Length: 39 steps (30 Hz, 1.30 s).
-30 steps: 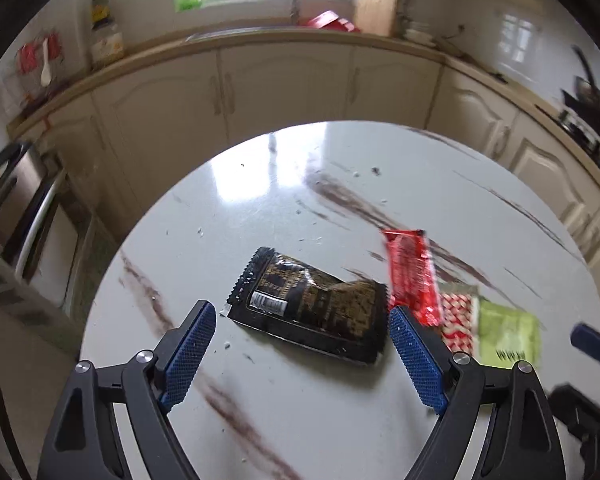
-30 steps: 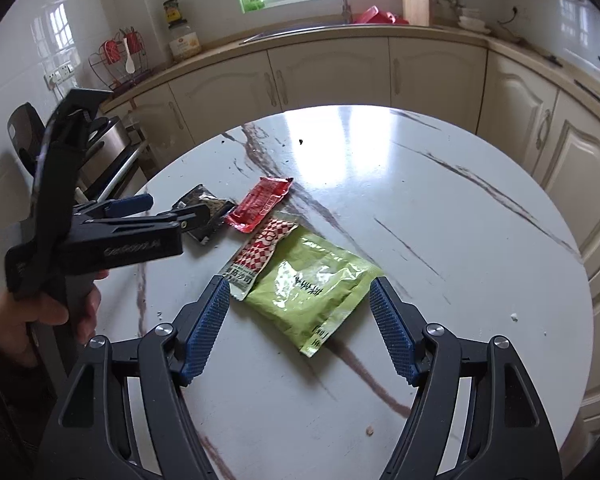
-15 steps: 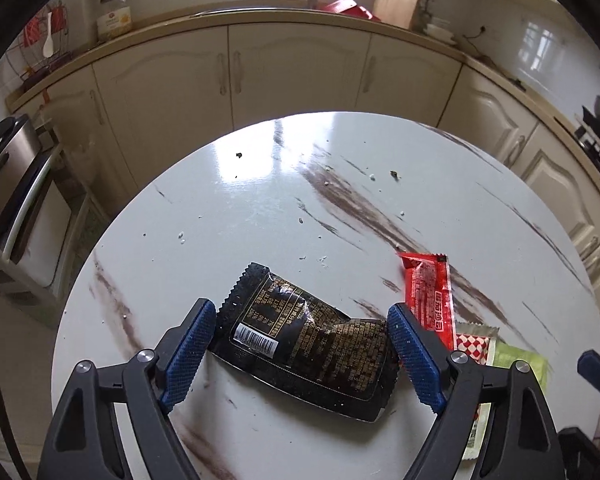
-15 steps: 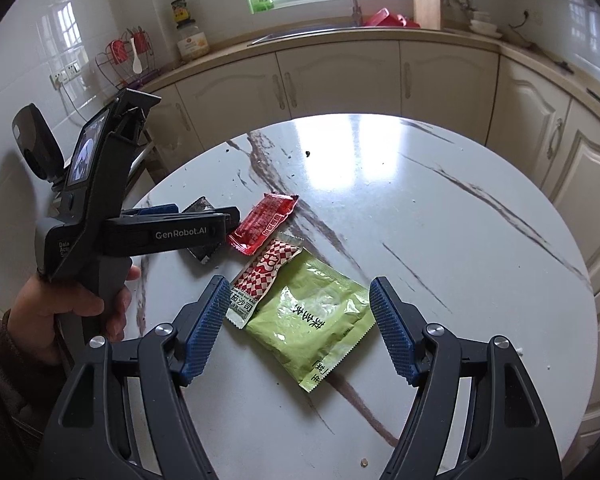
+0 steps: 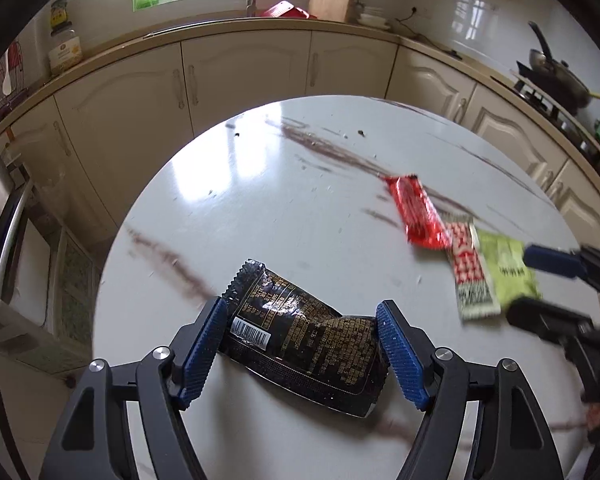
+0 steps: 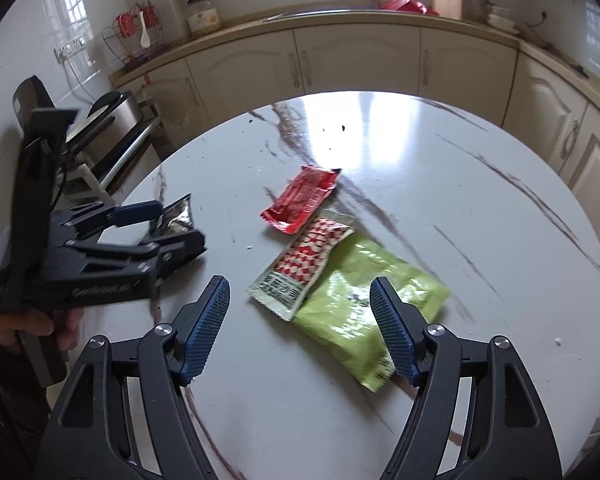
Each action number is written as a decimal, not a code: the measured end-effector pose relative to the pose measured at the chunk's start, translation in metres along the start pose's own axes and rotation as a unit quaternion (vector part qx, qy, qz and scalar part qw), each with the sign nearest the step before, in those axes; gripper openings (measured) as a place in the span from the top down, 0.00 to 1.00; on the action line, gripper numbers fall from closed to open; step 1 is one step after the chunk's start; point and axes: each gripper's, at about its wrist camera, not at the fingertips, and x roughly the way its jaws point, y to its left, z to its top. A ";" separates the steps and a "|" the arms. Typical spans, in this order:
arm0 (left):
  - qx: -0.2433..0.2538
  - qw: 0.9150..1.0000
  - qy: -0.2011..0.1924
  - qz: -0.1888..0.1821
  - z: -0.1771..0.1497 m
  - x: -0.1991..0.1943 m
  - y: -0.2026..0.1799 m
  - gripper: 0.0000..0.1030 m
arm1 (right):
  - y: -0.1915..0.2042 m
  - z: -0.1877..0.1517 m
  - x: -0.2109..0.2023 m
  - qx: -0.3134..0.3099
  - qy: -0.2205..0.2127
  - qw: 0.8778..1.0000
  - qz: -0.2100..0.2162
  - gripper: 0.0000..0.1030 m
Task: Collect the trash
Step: 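Grasp the black snack bag with the left tool while the right tool grasps the red-white wrapper, then lift the black snack bag with the left tool while the right tool holds the wrapper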
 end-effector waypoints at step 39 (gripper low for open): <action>0.043 0.997 -0.016 -0.057 -0.065 -0.060 -0.044 0.65 | 0.009 -0.018 -0.007 -0.012 0.015 1.000 0.011 0.76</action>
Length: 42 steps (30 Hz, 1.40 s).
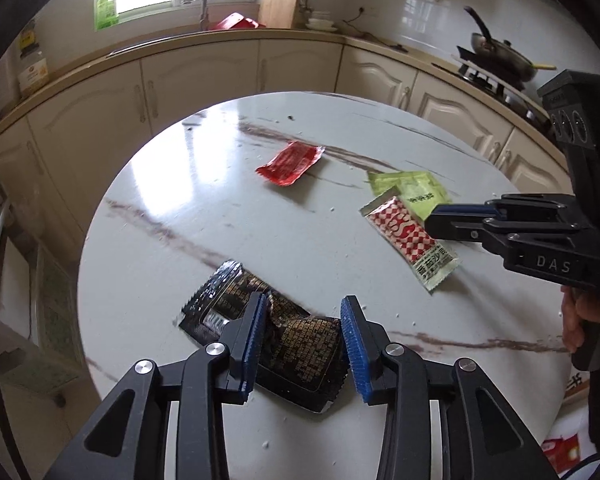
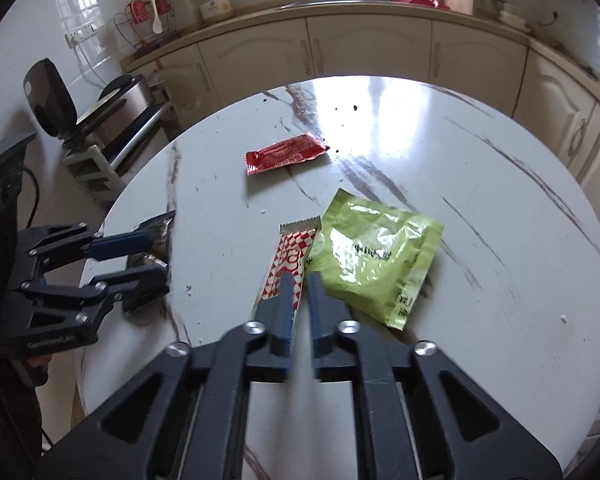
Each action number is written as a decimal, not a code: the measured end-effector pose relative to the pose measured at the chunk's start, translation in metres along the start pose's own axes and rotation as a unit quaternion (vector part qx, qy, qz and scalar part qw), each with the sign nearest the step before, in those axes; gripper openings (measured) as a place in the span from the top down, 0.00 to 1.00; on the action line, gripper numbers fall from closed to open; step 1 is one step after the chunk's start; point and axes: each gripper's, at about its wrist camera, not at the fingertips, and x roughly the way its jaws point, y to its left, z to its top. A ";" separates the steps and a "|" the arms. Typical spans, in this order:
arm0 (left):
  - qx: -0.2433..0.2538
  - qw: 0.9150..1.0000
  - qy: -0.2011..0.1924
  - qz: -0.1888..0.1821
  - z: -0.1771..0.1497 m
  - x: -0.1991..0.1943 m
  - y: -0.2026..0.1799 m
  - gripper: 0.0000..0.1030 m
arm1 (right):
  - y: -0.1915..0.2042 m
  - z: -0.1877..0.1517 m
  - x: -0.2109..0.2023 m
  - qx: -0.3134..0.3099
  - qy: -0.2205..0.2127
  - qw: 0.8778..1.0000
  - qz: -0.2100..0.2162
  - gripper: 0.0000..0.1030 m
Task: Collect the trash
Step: 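Lift the black snack bag with the left tool while the right tool holds the wrapper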
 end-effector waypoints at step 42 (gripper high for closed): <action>-0.101 0.987 0.026 0.120 -0.022 -0.028 -0.004 0.28 | 0.044 -0.015 -0.004 -0.051 -0.001 0.998 0.033 0.94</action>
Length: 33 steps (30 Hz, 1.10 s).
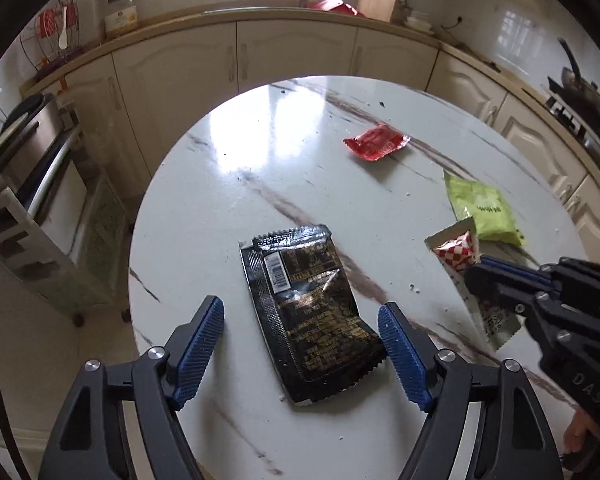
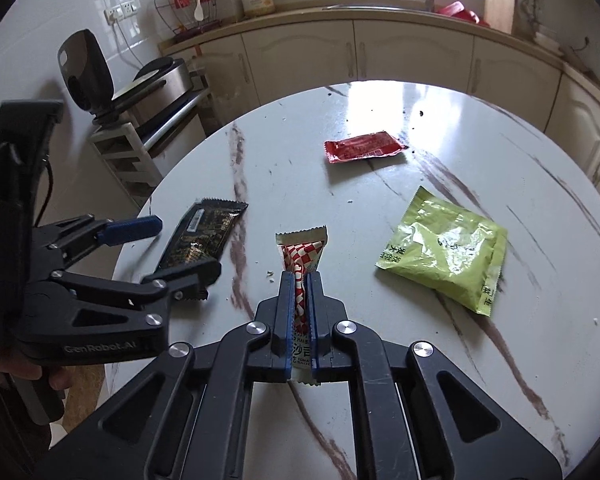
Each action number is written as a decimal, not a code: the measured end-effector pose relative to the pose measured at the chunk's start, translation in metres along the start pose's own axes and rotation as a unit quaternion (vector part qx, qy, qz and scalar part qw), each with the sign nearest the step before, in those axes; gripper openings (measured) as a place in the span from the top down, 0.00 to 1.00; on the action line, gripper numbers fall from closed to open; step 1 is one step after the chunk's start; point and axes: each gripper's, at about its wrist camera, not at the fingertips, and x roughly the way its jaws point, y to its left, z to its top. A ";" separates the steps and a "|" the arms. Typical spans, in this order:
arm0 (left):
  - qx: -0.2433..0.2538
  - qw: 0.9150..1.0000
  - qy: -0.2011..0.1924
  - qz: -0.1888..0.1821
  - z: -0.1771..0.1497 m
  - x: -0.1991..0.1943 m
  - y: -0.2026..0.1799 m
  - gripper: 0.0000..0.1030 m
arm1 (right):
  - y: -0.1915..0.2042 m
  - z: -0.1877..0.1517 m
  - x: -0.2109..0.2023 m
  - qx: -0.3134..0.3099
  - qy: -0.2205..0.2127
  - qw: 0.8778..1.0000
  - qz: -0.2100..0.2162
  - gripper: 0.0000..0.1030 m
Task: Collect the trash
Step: 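Lift the black snack bag with the left tool while the right tool holds the wrapper, then carry both over the blue bin and open the left tool while the right tool releases the wrapper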
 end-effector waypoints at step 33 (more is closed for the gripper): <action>-0.057 0.987 -0.095 -0.113 -0.058 -0.067 0.134 0.84 | 0.127 0.035 0.010 -0.041 -0.017 0.995 0.093 0.94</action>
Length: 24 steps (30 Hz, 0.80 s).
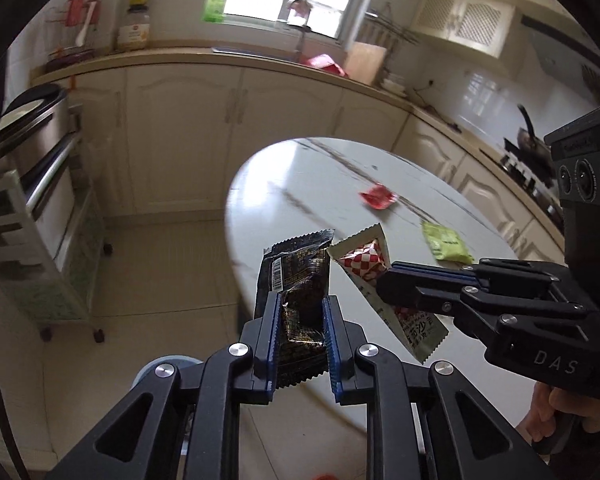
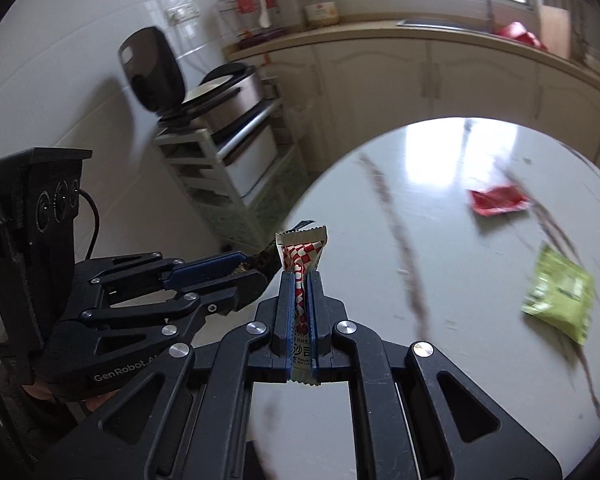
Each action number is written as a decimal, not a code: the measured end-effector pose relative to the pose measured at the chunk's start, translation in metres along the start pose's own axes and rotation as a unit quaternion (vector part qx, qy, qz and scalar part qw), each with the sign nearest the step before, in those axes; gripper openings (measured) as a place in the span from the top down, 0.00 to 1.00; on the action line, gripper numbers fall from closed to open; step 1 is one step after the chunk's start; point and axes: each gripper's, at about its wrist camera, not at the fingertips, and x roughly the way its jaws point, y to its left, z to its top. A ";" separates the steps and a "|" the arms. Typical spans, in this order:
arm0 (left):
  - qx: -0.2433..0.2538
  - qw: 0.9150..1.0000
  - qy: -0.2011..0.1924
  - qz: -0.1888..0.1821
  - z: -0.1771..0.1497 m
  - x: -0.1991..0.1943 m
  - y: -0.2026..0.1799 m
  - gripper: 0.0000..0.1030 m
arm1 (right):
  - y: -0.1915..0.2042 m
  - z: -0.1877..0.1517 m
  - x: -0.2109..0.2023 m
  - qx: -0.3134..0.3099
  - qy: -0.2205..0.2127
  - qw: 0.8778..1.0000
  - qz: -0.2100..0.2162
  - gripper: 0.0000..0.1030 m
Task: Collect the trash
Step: 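Carry both over the blue bin and open the left tool while the right tool releases the wrapper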
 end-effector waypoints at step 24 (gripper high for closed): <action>-0.126 0.986 0.039 0.106 -0.013 -0.002 0.150 0.49 | 0.084 0.027 0.143 -0.017 0.080 0.996 0.024 0.88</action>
